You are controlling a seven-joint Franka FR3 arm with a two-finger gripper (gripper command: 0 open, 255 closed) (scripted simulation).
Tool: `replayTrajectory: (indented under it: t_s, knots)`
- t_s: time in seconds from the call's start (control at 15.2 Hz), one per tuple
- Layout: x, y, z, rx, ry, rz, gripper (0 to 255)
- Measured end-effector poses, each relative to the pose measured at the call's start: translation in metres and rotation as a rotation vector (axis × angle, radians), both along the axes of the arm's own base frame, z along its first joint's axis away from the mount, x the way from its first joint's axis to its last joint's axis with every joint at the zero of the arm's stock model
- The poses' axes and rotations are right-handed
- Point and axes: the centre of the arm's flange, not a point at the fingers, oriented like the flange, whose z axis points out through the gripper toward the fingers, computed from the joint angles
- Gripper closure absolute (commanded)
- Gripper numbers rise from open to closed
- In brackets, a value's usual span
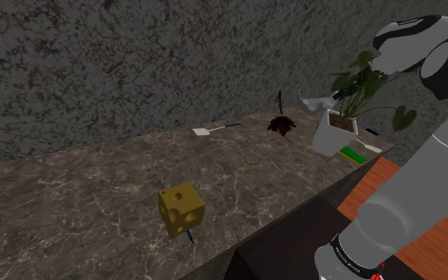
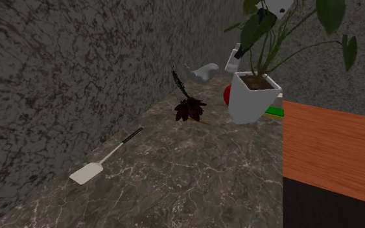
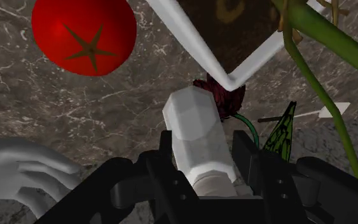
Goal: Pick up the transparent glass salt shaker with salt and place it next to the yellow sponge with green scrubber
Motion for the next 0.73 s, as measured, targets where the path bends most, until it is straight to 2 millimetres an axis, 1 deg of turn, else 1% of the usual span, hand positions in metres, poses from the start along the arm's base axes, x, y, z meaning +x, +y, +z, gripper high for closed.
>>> replayTrajectory:
  t_s: [0.07,0.13,0.2,0.26,0.33,0.4,0.46,0.53,0.66,0.73]
  knots:
    - [-0.009,-0.016,0.001,-0.007,-0.008,-0.001,255]
    - [-0.016,-0.021,0.003,-0.005,-0.032,-0.005,255]
    - [-0.028,-0.038,0.006,-0.032,0.011,0.005,255]
    - [-0.033,-0.048,0.007,-0.061,0.038,0.017,255]
    - [-0.043,-0.068,0.003,-0.086,0.102,0.033,255]
    - [-0.048,-0.081,-0.003,-0.097,0.156,0.048,255]
    - [-0.059,-0.092,-0.004,-0.102,0.183,0.057,255]
    - [-0.067,-0.098,-0.006,-0.105,0.197,0.06,255]
    - [-0.081,-0.122,-0.008,-0.107,0.209,0.062,255]
    - [-0.089,-0.137,-0.007,-0.108,0.211,0.063,255]
